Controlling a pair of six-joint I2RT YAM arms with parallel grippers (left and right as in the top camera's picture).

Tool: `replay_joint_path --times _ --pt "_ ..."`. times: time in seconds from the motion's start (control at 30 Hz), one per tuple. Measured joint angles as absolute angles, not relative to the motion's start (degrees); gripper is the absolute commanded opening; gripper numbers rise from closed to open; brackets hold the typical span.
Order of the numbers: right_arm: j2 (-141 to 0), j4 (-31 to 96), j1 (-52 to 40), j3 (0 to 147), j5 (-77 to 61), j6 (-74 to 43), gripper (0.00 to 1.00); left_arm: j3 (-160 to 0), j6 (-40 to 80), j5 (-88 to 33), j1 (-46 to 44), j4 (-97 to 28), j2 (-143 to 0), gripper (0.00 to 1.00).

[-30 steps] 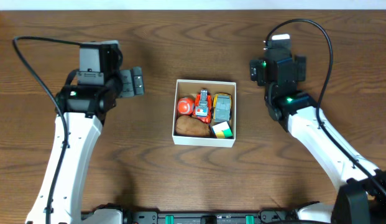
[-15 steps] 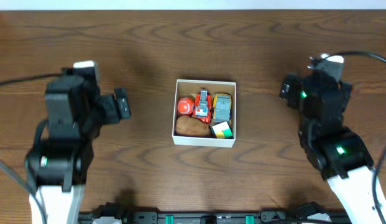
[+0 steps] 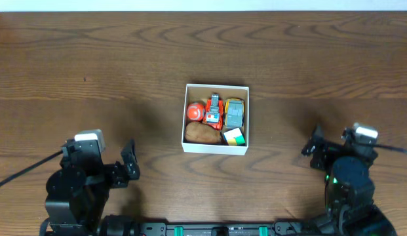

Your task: Pack container

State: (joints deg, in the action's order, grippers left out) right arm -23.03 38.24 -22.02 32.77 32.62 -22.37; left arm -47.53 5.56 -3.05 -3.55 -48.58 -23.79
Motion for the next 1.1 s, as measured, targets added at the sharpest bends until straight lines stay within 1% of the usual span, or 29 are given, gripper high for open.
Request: replay_joint_path --times 0.1,0.23,1.1 --pt "-20.36 40.38 -22.04 29.87 32.58 -23.46 0.99 -46.59 5.98 -3.05 -3.55 -51.64 -23.46 0.98" --pt "-20.25 41.47 -22.06 28.82 32.53 -24.03 0.99 -46.35 6.02 -3.05 -3.55 -54.0 -23.62 0.98" --pt "-20.25 43.09 -22.06 28.8 32.51 -24.6 0.99 -46.35 6.02 -3.05 -3.55 -54.02 -23.62 0.98"
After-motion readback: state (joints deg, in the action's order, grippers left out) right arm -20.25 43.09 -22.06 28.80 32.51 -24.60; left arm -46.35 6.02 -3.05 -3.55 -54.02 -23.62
